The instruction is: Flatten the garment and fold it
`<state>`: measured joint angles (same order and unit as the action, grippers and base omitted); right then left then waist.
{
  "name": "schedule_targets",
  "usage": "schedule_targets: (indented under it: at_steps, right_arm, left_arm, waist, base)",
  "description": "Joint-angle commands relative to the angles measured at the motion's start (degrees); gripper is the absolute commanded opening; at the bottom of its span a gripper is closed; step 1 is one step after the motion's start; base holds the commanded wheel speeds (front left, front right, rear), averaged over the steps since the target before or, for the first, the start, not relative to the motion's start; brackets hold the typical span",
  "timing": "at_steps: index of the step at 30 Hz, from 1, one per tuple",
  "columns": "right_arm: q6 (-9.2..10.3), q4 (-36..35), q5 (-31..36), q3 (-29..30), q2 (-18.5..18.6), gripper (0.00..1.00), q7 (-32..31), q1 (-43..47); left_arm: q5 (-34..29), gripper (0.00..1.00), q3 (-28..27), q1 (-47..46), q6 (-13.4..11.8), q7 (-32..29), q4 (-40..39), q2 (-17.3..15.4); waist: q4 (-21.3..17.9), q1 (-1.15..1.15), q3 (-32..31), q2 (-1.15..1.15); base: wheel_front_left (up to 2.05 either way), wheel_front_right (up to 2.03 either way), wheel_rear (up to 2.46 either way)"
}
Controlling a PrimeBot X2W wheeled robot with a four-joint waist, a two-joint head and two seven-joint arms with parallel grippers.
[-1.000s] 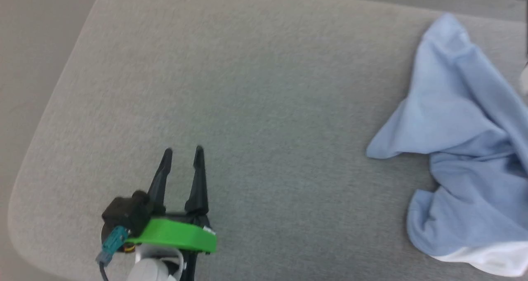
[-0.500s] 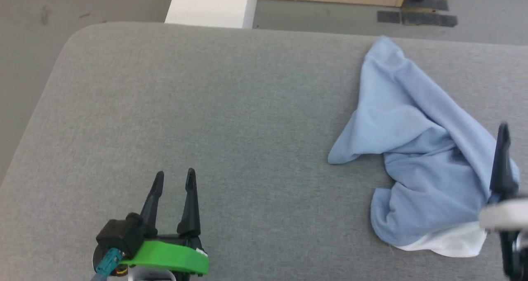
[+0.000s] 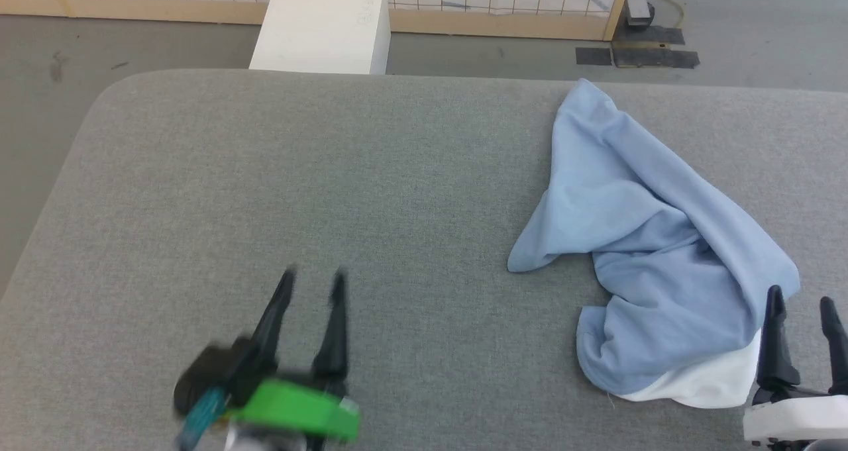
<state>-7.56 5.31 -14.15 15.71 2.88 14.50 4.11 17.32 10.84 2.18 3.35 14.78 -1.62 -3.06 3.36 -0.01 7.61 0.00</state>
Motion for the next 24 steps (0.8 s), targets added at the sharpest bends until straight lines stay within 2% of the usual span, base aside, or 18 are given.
schedule_targets:
  at_steps: [1, 3, 7, 9, 13, 20, 24]
  right_arm:
    - [0.08, -0.3, -0.3, 0.3, 0.0, 1.00, 0.4, -0.6]
    - [0.08, -1.2, -0.4, 1.1, 0.0, 1.00, 0.5, -1.0]
    - [0.08, -2.9, -0.6, 2.0, 0.0, 1.00, 0.5, -1.5]
    - [0.08, -3.7, -0.6, 2.3, 0.0, 1.00, 0.5, -2.0]
    - [0.08, -4.5, -0.7, 1.9, 0.0, 1.00, 0.5, -2.9]
    - [0.08, -4.9, -0.9, 1.4, 0.0, 1.00, 0.5, -4.4]
    - [0.08, -5.0, -1.1, 1.4, 0.0, 1.00, 0.5, -5.2]
  left_arm:
    - [-1.0, 1.00, 0.8, -3.5, 0.7, -0.2, 0.1, -0.2]
    - [-1.7, 1.00, 2.8, -8.1, 1.7, -2.6, 0.5, -0.7]
    - [-2.4, 1.00, 8.2, -18.4, 3.2, -11.8, 3.6, -1.4]
    - [-1.4, 1.00, 11.8, -23.9, 3.7, -18.2, 6.3, -1.2]
    - [2.1, 1.00, 17.3, -32.6, 4.0, -26.1, 11.7, -0.6]
    - [9.9, 1.00, 25.1, -41.7, 4.1, -36.1, 22.5, 0.0]
    - [12.2, 1.00, 26.7, -44.8, 4.1, -37.7, 27.4, 0.1]
  waist:
    - [0.0, 0.01, 0.3, 0.00]
    - [0.2, 0.01, 0.9, 0.00]
    - [0.1, 0.01, 2.6, 0.00]
    - [-0.4, 0.01, 3.9, 0.00]
    - [-1.9, 0.01, 6.3, 0.00]
    - [-5.1, 0.01, 10.1, 0.00]
    - [-6.6, 0.01, 12.2, 0.00]
  base:
    - [0.00, 0.00, 0.00]
    - [0.00, 0.00, 0.00]
    - [0.00, 0.00, 0.00]
    - [0.00, 0.00, 0.00]
    - [0.00, 0.00, 0.00]
    - [0.00, 0.00, 0.00]
    - [0.00, 0.00, 0.00]
